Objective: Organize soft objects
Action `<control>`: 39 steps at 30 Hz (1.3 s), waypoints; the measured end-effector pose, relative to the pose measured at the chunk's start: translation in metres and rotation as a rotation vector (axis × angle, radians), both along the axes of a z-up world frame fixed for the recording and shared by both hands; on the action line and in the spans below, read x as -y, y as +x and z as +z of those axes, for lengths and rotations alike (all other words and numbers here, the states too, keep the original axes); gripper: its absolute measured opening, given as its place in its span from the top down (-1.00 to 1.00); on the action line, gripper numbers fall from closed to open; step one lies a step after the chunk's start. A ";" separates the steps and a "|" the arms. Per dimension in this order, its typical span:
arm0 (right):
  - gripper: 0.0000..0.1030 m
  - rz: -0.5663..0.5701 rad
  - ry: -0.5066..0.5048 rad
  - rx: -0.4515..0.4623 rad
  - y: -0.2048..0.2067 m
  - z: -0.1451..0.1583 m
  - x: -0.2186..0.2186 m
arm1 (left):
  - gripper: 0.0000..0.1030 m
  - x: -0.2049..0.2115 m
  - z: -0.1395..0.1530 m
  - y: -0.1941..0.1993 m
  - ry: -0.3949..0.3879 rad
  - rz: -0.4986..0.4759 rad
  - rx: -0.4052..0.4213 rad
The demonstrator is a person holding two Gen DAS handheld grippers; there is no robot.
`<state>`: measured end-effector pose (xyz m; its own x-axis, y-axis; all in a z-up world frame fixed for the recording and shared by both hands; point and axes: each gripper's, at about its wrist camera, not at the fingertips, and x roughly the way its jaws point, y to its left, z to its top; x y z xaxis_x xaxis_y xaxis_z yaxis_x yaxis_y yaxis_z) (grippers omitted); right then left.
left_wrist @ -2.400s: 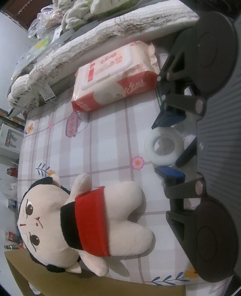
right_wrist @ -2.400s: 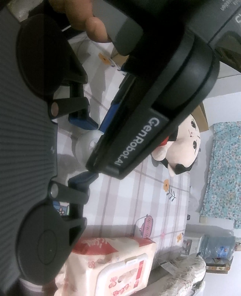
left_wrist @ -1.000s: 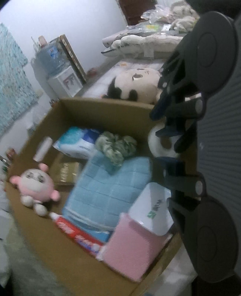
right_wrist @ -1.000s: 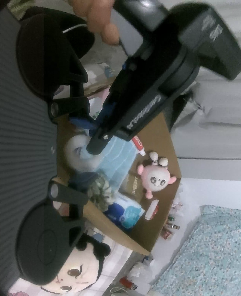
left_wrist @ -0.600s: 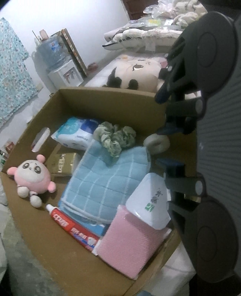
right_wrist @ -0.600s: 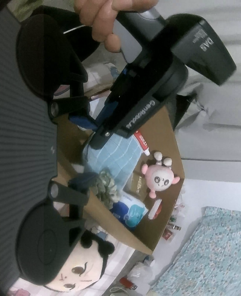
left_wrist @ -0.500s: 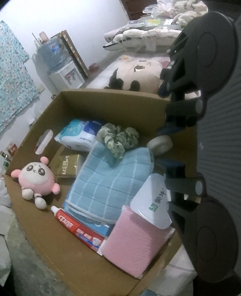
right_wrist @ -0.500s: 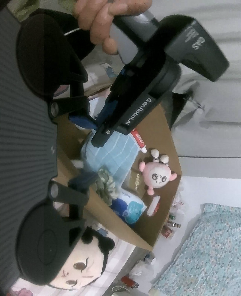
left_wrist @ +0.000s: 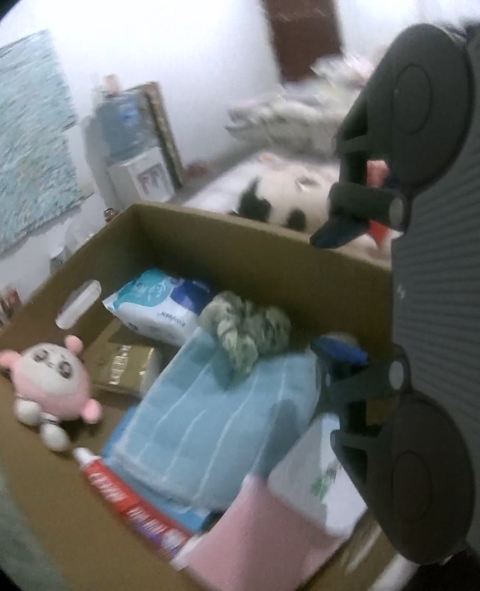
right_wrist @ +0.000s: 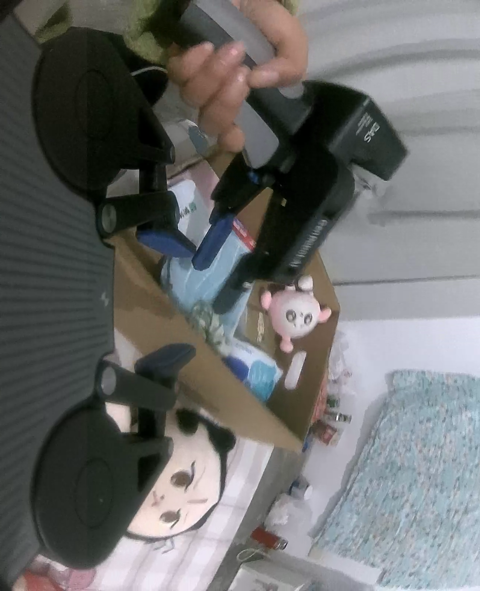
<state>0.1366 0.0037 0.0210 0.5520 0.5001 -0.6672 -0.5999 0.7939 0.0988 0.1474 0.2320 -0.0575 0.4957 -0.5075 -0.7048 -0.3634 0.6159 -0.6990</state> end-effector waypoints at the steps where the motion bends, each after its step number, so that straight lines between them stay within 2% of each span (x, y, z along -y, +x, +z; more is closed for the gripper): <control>1: 0.00 -0.012 0.005 -0.003 0.000 0.000 0.005 | -0.12 0.001 -0.006 0.004 -0.029 0.016 -0.015; 6: 0.00 -0.080 0.019 -0.022 0.004 -0.006 0.030 | -0.15 0.009 -0.028 0.012 -0.134 0.088 -0.050; 9: 0.00 -0.104 0.030 -0.034 0.006 -0.010 0.043 | -0.24 0.013 -0.033 0.015 -0.155 0.124 -0.040; 11: 0.00 -0.113 0.038 -0.038 0.006 -0.013 0.048 | -0.29 0.015 -0.034 0.018 -0.143 0.132 -0.045; 13: 0.00 -0.121 0.047 -0.046 0.006 -0.016 0.052 | -0.43 0.017 -0.037 0.020 -0.139 0.135 -0.058; 16: -0.01 -0.131 0.058 -0.055 0.006 -0.019 0.058 | -0.50 0.018 -0.035 0.020 -0.112 0.128 -0.078; 25: -0.06 -0.152 0.072 -0.062 0.009 -0.019 0.064 | -0.53 0.013 -0.024 0.000 -0.071 0.091 -0.153; 29: -0.06 -0.113 0.074 -0.027 0.010 -0.003 0.056 | -0.54 0.005 0.006 -0.018 -0.031 0.109 -0.055; 32: -0.06 -0.011 0.053 0.024 0.018 0.018 0.038 | -0.64 -0.004 0.036 -0.041 0.007 0.147 0.075; 33: -0.06 0.053 0.038 0.022 0.024 0.023 0.026 | -0.70 -0.007 0.044 -0.050 0.024 0.161 0.114; 36: -0.04 0.217 -0.032 -0.073 0.050 0.026 -0.014 | -0.77 -0.017 0.061 -0.077 0.094 0.213 0.205; 39: -0.01 0.330 -0.162 -0.269 0.089 0.012 -0.062 | -0.82 -0.031 0.068 -0.099 0.162 0.254 0.254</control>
<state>0.2252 0.0662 0.0329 0.1766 0.4977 -0.8492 -0.7936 0.5824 0.1763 0.0483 0.2628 0.0102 0.7602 -0.2380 -0.6045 -0.3467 0.6383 -0.6873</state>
